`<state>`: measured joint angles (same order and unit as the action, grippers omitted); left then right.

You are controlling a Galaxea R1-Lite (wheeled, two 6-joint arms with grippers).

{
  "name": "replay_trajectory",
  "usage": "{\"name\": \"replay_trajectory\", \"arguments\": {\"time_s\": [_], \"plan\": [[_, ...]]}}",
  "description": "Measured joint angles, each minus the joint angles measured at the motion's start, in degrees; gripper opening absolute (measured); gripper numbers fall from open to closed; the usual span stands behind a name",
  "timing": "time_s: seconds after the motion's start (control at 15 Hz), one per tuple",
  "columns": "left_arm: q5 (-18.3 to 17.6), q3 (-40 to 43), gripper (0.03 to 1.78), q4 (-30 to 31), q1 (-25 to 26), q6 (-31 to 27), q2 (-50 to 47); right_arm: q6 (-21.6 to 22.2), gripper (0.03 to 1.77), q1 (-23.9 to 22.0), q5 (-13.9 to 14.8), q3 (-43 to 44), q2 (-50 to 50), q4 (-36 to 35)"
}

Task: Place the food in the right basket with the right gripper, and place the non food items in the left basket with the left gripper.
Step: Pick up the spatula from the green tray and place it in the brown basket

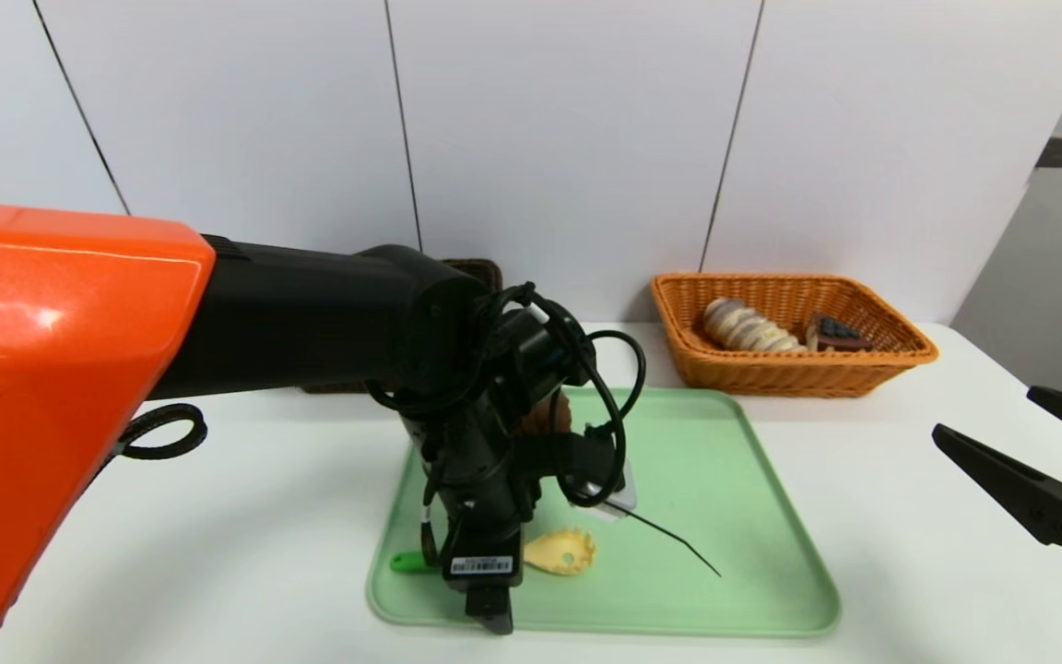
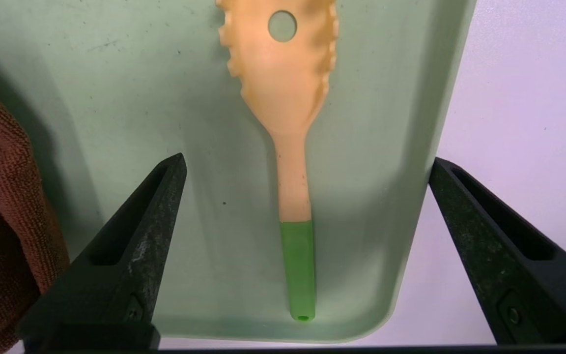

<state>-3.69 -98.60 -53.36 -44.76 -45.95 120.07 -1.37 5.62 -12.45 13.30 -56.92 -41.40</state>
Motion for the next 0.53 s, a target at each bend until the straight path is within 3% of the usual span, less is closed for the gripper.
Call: {"name": "replay_trajectory", "arguments": {"time_s": [0.53], "plan": [[-0.5,-2.1,1.71,-1.2,0.2,0.0,0.3,0.0,1.7,0.1,-0.3,-0.5,-0.1,0.0]]}}
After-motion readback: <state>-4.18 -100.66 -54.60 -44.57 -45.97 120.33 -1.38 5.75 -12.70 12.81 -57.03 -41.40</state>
